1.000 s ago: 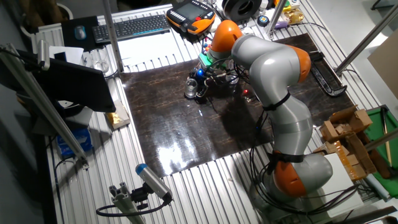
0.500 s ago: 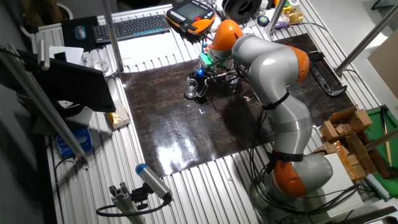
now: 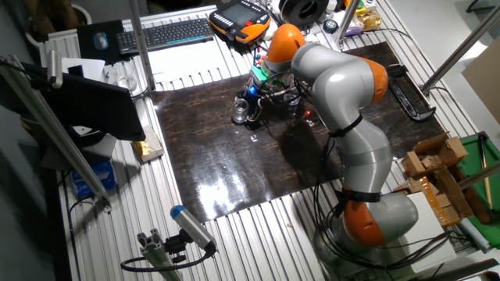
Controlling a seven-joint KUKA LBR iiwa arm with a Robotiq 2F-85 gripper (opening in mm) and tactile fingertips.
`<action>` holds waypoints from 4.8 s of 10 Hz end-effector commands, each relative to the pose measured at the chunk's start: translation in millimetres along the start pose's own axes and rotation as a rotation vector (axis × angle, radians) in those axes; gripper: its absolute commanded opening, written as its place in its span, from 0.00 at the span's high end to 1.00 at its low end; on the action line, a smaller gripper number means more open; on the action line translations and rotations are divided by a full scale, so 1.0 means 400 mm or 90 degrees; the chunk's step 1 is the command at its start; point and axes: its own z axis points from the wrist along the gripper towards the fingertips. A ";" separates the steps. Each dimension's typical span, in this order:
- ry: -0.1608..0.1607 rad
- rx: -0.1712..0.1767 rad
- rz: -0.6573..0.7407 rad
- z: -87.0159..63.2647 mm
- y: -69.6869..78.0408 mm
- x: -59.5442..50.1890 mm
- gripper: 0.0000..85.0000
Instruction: Pour the water from one cup into another empty cup
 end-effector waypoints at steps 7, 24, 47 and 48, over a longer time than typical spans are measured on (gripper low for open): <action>0.010 0.008 -0.020 0.001 -0.001 0.004 0.00; 0.015 0.004 -0.030 -0.010 -0.008 0.010 0.99; -0.018 -0.007 -0.034 -0.306 -0.077 -0.077 0.99; -0.021 -0.006 -0.035 -0.315 -0.079 -0.086 0.99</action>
